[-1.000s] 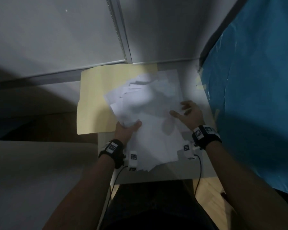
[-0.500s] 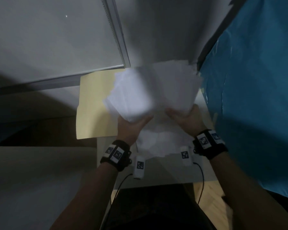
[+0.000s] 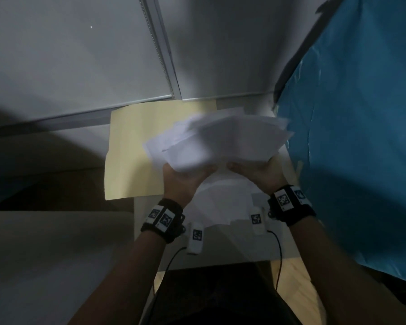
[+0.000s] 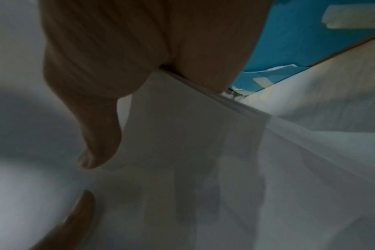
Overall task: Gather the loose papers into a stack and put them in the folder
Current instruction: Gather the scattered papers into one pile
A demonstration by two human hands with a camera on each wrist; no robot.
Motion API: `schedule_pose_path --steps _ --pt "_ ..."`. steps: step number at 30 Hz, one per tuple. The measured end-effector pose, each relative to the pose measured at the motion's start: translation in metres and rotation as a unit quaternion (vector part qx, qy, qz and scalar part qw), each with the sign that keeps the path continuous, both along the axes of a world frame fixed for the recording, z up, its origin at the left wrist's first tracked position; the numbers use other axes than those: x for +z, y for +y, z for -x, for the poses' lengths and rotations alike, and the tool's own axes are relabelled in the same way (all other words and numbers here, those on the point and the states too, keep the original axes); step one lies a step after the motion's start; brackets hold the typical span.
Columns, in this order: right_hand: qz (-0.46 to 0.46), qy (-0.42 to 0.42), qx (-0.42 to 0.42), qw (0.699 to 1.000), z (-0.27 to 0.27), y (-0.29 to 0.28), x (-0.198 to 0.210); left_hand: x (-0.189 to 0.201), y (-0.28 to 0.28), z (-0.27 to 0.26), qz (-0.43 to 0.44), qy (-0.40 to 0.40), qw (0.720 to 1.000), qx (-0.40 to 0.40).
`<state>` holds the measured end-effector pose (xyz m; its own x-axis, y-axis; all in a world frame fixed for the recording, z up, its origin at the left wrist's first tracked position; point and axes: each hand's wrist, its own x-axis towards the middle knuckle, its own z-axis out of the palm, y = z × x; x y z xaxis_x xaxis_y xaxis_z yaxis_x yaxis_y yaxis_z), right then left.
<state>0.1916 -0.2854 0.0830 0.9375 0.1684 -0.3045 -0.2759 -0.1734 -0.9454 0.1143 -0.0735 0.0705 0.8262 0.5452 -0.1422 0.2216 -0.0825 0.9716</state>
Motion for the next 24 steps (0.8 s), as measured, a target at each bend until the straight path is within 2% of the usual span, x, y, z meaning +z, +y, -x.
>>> schedule_pose_path --steps 4,6,7,8,9,11,12,13,15,20,22,24 --pt "0.022 0.013 -0.018 0.999 0.009 0.005 -0.016 -0.007 -0.002 0.013 -0.003 0.019 0.997 -0.073" --pt "0.038 0.022 -0.059 0.997 0.004 -0.003 -0.018 -0.024 0.005 0.022 -0.013 0.03 0.998 -0.05" --pt "0.046 0.025 -0.087 0.995 0.001 -0.013 -0.021 -0.037 0.01 0.024 -0.014 0.072 0.997 0.003" --pt "0.052 0.016 -0.125 0.991 -0.001 -0.023 -0.021 -0.047 0.015 0.027 -0.028 0.139 0.988 0.064" --pt "0.066 0.003 -0.155 0.986 -0.002 -0.033 -0.022 -0.059 0.02 0.029 -0.055 0.225 0.967 0.105" --pt "0.104 -0.003 -0.188 0.977 -0.008 -0.049 -0.029 -0.072 0.023 0.029 -0.156 0.385 0.907 0.072" --pt "0.113 0.014 -0.187 0.976 -0.007 -0.054 -0.035 -0.076 0.022 0.028 -0.192 0.419 0.886 0.043" --pt "0.12 0.044 -0.178 0.976 -0.007 -0.061 -0.044 -0.079 0.022 0.026 -0.2 0.423 0.883 0.031" --pt "0.125 0.096 -0.146 0.977 -0.002 -0.069 -0.061 -0.084 0.024 0.019 -0.165 0.394 0.904 0.036" --pt "0.13 0.136 -0.052 0.981 0.015 -0.065 -0.069 -0.086 0.027 0.018 -0.113 0.299 0.942 0.103" --pt "0.116 0.142 -0.057 0.981 0.017 -0.064 -0.077 -0.085 0.024 0.025 -0.088 0.263 0.951 0.136" --pt "0.117 0.136 -0.067 0.981 0.017 -0.065 -0.083 -0.084 0.021 0.03 -0.071 0.251 0.958 0.119"
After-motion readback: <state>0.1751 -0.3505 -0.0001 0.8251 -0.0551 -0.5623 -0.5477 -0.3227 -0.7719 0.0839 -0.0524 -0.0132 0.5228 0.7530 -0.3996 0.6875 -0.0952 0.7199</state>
